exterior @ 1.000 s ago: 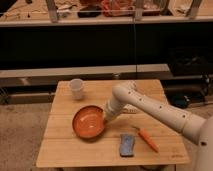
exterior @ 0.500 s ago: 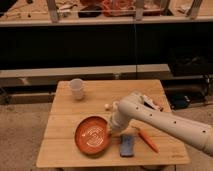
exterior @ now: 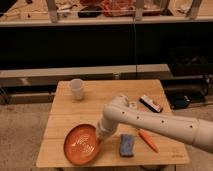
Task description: Drag the ceramic bowl in a circle
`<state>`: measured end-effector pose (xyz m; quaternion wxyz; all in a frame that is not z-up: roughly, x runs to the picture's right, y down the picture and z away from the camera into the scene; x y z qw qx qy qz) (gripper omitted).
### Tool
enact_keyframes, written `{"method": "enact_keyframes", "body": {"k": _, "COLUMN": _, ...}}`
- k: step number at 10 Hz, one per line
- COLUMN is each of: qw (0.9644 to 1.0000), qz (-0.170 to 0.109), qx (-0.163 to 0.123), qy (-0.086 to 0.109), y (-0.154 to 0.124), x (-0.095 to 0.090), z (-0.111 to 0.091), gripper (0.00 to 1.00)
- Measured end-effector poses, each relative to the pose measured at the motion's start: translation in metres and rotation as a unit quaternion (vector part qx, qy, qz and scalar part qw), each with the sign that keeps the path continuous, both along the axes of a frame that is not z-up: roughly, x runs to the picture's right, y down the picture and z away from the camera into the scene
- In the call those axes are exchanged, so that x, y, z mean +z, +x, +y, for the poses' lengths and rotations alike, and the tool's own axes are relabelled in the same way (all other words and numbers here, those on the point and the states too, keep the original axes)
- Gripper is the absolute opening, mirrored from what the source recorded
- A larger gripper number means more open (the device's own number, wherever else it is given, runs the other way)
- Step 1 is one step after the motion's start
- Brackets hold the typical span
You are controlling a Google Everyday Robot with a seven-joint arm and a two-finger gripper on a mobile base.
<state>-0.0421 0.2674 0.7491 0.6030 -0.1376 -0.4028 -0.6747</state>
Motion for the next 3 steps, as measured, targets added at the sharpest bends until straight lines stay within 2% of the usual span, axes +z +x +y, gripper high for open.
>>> {"method": "enact_keyframes", "body": {"k": 3, "qw": 0.9979, "qz": -0.041, "qx": -0.049, "qy": 0.006, "y": -0.052, "x": 0.001, "z": -0.004, "gripper": 0.02}}
